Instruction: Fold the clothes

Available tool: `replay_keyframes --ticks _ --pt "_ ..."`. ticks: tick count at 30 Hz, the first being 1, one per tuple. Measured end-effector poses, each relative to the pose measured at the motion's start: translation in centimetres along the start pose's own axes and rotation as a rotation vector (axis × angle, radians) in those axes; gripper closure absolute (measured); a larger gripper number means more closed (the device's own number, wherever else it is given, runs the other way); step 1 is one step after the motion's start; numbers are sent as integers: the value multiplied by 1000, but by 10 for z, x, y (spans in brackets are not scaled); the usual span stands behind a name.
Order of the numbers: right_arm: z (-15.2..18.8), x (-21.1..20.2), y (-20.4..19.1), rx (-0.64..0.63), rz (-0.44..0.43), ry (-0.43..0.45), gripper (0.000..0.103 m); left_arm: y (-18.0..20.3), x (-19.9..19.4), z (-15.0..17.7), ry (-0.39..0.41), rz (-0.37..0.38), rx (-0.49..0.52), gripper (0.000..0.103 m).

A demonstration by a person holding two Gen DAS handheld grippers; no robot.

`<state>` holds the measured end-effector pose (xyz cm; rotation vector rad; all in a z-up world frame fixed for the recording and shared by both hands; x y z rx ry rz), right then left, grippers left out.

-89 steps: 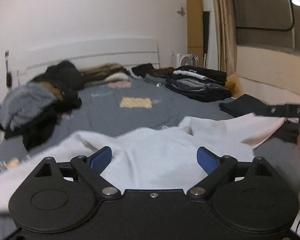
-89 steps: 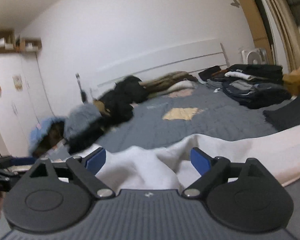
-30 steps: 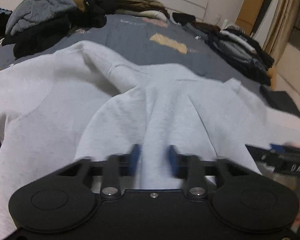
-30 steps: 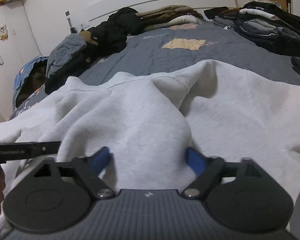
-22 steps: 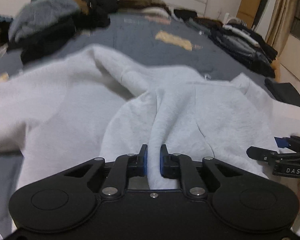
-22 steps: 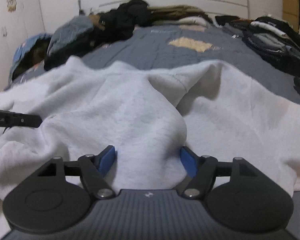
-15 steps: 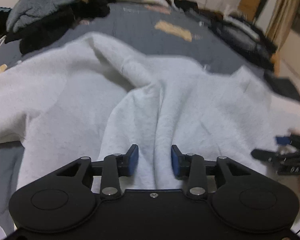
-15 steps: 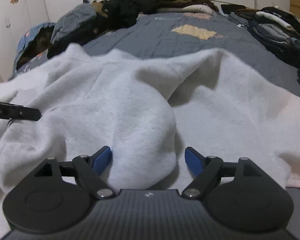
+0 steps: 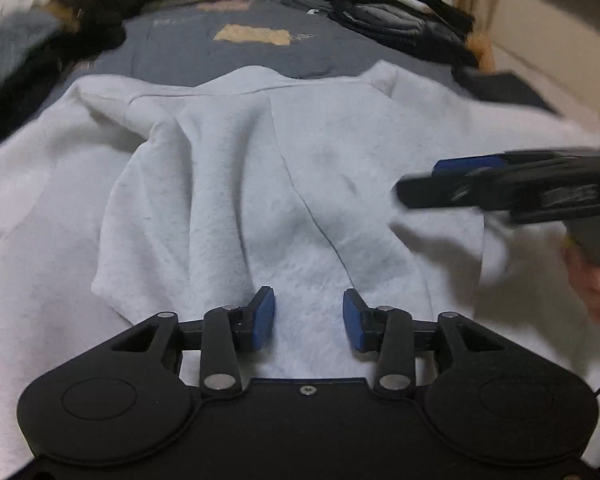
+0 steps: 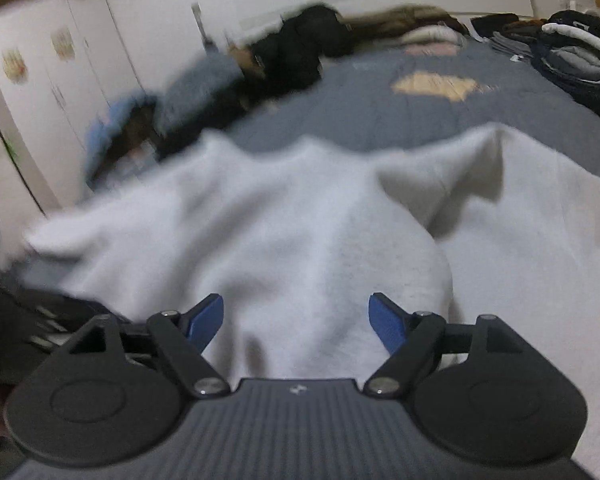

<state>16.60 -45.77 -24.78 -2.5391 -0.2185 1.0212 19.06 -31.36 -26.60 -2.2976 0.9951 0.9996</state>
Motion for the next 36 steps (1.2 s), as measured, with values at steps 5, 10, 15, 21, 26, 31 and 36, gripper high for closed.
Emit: replay_keyframes --ticks 5,10,15,21,26,31,36 --pt "17 8 -2 -184 69 -46 24 3 -7 4 -37 40 133 61" --pt "9 1 12 -114 45 -60 25 -20 -23 -8 43 174 -59 61" --pt "2 -10 19 -34 6 -39 24 -64 -48 -29 244 71 -212 47" --pt "-3 -10 24 32 -12 -15 24 -126 -22 -43 221 -140 -291 49" --pt "-5 -8 23 35 -1 -4 22 -147 7 -49 175 -97 -302 49" --pt "-5 -6 24 40 1 6 22 -156 29 -39 98 -101 -306 87" --pt "-3 -4 23 24 2 3 19 -163 13 -29 112 -62 -399 86"
Point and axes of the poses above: each gripper's, at about its wrist camera, not at the fingertips, and x roughly the way its jaws point, y to its right, z to its underside, the point moved 8 cm from there along x, roughly the way its jaws point, and after that the axes turned 14 degrees about x, right-handed, at the moved point
